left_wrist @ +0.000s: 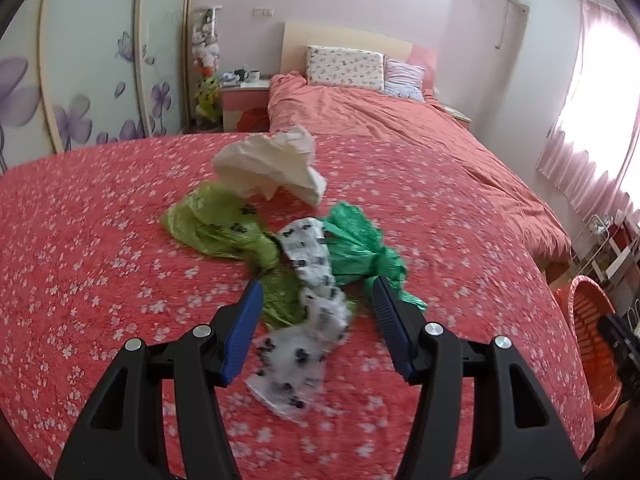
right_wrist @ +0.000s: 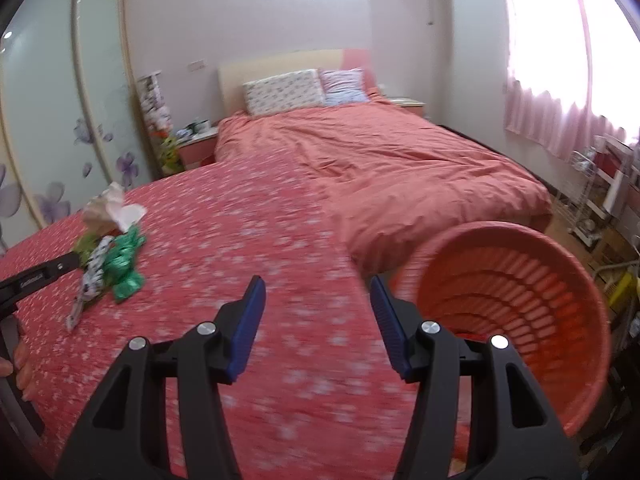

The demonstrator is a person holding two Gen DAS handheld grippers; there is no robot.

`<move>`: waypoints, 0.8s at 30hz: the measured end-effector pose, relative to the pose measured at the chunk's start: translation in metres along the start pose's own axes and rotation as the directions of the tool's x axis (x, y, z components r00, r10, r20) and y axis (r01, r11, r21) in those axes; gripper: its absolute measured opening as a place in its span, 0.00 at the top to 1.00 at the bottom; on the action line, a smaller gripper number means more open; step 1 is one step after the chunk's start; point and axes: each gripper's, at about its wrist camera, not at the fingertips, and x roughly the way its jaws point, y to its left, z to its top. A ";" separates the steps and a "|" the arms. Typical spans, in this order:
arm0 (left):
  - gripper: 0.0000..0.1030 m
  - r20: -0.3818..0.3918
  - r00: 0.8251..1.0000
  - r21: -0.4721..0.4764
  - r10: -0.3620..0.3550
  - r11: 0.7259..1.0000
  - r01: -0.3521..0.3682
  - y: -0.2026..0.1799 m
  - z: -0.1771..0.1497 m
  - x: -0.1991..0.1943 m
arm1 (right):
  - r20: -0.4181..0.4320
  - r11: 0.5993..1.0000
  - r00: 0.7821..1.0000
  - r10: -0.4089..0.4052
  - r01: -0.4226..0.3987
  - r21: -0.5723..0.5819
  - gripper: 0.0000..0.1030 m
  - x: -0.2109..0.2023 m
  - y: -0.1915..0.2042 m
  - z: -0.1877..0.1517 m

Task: Collect trash
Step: 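Grasp the white paw-print bag with the left tool while the right tool grasps the green bag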

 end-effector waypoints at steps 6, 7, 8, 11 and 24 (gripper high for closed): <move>0.57 -0.056 0.998 0.043 0.009 0.999 -0.007 -0.013 -0.002 0.022 | -0.025 0.998 0.999 0.037 -0.038 -0.056 0.48 0.009 0.035 -0.006; 0.58 -0.074 0.997 0.036 0.013 0.999 -0.010 -0.013 -0.003 0.027 | -0.029 0.997 0.999 0.039 -0.040 -0.059 0.48 0.010 0.036 -0.006; 0.59 -0.090 0.996 0.029 0.018 0.999 -0.015 -0.012 -0.005 0.030 | -0.032 0.997 0.999 0.041 -0.042 -0.062 0.48 0.010 0.037 -0.006; 0.69 -0.116 0.993 0.030 0.033 0.999 -0.030 -0.008 -0.011 0.035 | -0.040 0.997 0.998 0.040 -0.042 -0.069 0.48 0.013 0.039 -0.007; 0.84 -0.009 1.000 -0.032 -0.004 0.999 0.004 0.034 -0.011 -0.018 | -0.060 0.985 0.985 0.159 -0.163 -0.060 0.48 0.031 0.091 0.013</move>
